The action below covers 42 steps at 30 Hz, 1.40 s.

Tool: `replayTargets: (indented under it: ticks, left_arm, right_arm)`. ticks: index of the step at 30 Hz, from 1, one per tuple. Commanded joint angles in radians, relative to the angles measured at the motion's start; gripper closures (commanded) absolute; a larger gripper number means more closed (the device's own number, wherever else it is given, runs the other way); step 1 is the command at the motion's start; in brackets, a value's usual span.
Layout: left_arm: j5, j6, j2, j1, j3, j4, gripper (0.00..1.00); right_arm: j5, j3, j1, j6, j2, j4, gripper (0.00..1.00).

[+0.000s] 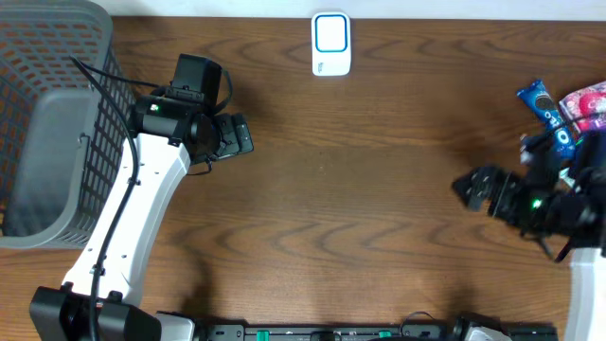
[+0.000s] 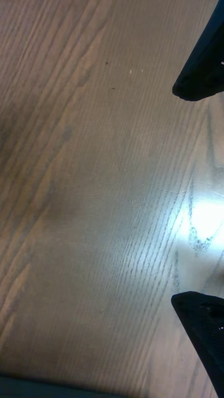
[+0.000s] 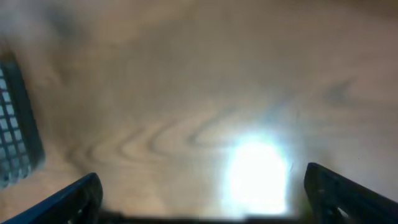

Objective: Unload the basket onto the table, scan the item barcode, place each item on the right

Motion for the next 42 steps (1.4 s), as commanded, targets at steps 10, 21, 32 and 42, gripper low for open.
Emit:
replayTargets:
  ticks: [10,21,32,42]
  left_arm:
    - [-0.013,0.017,0.002,0.003,-0.002,-0.003,0.02]
    - [-0.013,0.016,0.002,0.003,-0.002,-0.003,0.02]
    - [-0.013,0.016,0.002,0.003,-0.002,-0.003,0.02]
    - [-0.013,0.016,0.002,0.003,-0.002,-0.003,0.02]
  right_arm:
    - [0.059,-0.262,0.008,0.269,-0.013,-0.043,0.01]
    - [0.070,-0.294,0.085,0.169,-0.016,0.093,0.01]
    - [0.070,-0.576,0.403,-0.077,-0.329,0.635,0.01]
    - [0.086,-0.906,0.368,-0.150,-0.661,1.022,0.01]
